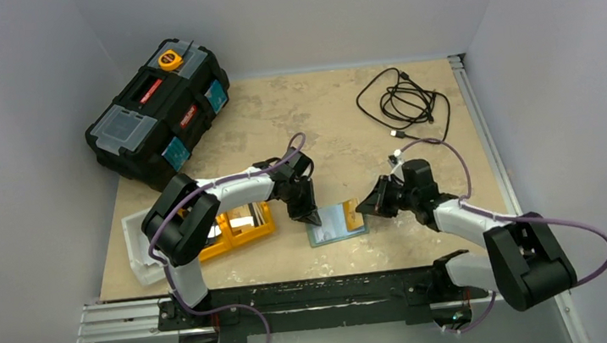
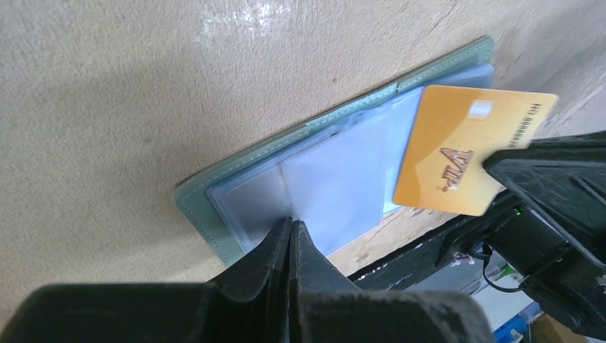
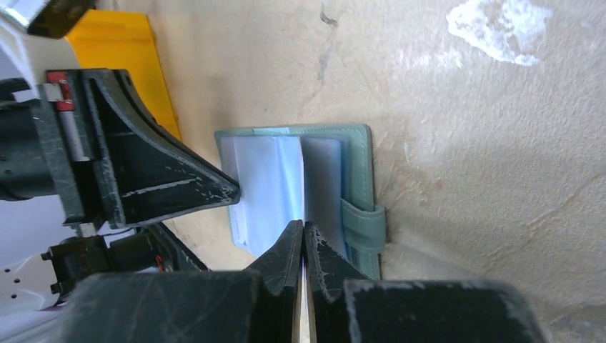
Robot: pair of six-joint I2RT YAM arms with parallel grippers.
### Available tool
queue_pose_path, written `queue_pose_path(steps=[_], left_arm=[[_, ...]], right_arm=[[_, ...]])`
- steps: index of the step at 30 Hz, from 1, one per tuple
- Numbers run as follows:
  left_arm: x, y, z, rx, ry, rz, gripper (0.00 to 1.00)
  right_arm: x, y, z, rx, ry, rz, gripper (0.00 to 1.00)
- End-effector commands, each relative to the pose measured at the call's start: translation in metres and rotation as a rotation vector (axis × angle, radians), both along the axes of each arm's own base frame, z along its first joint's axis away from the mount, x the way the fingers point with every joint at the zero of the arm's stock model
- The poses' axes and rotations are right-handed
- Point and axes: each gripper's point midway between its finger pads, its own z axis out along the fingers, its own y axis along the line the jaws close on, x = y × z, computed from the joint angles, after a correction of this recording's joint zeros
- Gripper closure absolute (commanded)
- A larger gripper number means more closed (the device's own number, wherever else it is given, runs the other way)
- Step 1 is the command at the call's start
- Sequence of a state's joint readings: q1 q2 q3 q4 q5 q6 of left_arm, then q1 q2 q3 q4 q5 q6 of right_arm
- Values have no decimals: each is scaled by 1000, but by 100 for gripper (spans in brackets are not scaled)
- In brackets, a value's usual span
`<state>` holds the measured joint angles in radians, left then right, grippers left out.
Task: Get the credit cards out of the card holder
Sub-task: Remove the credit card from the card holder, then place the credit card in the storage box.
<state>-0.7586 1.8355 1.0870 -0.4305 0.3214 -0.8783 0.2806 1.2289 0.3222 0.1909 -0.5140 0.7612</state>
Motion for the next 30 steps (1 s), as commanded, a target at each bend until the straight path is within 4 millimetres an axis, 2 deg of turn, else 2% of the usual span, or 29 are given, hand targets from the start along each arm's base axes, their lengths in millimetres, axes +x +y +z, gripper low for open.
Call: queue_pose_path(steps=[1,3,4,8,10,12,18,26,30], left_arm=[[8,28,-11,136,-44,4,100],[15,20,10,98,-84,-7,100],[17,19,21,86,-103,-16,94],[25,21,68,30,-198,-16,56],[28,25,89,-27,-233,-7,43],[28,28,108,-96,-264,3,33],[24,30,149,-330,-302,6,32],[15,26,169,-521,-278,-7,41],[13,26,176,-576,-273,-4,49]], right_arm=[[12,-4,24,-27,-45,-20,100],[16,-2,37,-13,-68,-19,100],[17,-1,44,-7,-79,-18,100],[23,7,71,41,-117,9,100],[27,11,81,63,-125,19,100],[31,17,92,105,-134,27,100],[32,46,131,296,-159,105,100],[17,93,174,465,-169,206,100],[10,111,183,509,-160,242,100]])
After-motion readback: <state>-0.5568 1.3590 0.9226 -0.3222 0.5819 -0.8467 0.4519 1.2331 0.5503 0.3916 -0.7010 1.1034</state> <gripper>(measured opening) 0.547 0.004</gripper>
